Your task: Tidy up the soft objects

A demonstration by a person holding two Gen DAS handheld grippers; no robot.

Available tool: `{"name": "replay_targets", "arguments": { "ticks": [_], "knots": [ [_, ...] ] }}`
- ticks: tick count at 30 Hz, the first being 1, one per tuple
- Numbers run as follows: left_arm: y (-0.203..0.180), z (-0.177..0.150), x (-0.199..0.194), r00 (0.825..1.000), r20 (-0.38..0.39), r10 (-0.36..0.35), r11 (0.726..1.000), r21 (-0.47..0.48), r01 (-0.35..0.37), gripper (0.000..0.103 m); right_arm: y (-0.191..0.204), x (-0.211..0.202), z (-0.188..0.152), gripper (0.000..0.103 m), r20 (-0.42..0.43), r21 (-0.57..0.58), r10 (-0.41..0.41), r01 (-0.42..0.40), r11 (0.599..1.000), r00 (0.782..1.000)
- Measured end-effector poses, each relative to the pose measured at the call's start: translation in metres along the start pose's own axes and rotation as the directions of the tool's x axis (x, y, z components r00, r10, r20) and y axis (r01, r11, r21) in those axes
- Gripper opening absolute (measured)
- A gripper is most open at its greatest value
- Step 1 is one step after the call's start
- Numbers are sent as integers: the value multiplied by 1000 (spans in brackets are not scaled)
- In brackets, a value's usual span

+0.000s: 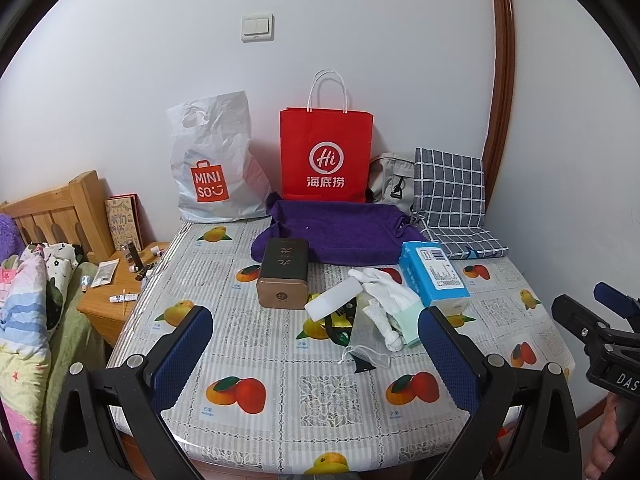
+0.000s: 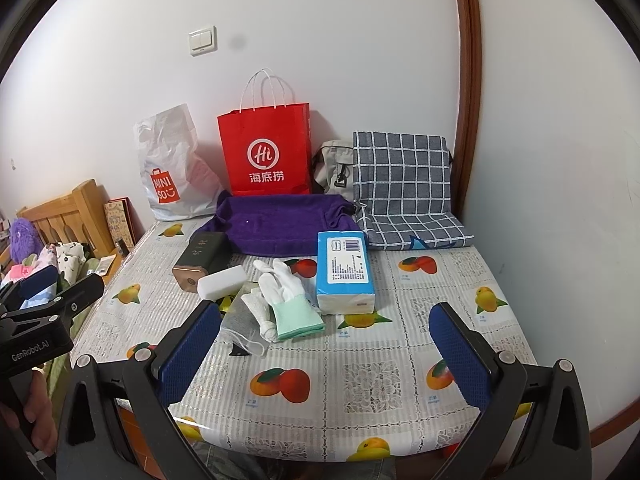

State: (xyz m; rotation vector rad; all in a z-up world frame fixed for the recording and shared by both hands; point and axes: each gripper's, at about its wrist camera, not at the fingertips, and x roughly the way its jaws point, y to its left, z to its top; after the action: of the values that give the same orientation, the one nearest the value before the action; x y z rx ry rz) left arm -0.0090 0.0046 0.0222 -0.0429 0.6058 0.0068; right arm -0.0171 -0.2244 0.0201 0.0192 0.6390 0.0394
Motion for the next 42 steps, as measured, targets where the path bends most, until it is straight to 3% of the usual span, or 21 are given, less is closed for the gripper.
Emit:
{"name": "replay_targets", "arguments": {
  "ticks": [9,21,28,35,42],
  "knots": [
    [-8,-5,17,1000,-26,-4,1000,21,5,103,-4,11,-7,103,7,-3,13,-13,1000,1000],
    [5,-33,96,987,-161,10,1000,-6,-11,102,-25,83,-31,101,-96,42,54,-50,998,994],
    [18,-45,137,976,-219,-5,999,-46,-5,102,-13,142,-39,87,-192,17,115,-114,993,975],
    [28,-53,167,964,-265,-13,998,-58,-2,100,14,203,-42,86,-280,-50,161,-182,982,946],
    [36,-56,188,956,-294,-22,998,-59,4,100,32,244,-40,86,-336,-111,132,-178,978,933]
  ]
}}
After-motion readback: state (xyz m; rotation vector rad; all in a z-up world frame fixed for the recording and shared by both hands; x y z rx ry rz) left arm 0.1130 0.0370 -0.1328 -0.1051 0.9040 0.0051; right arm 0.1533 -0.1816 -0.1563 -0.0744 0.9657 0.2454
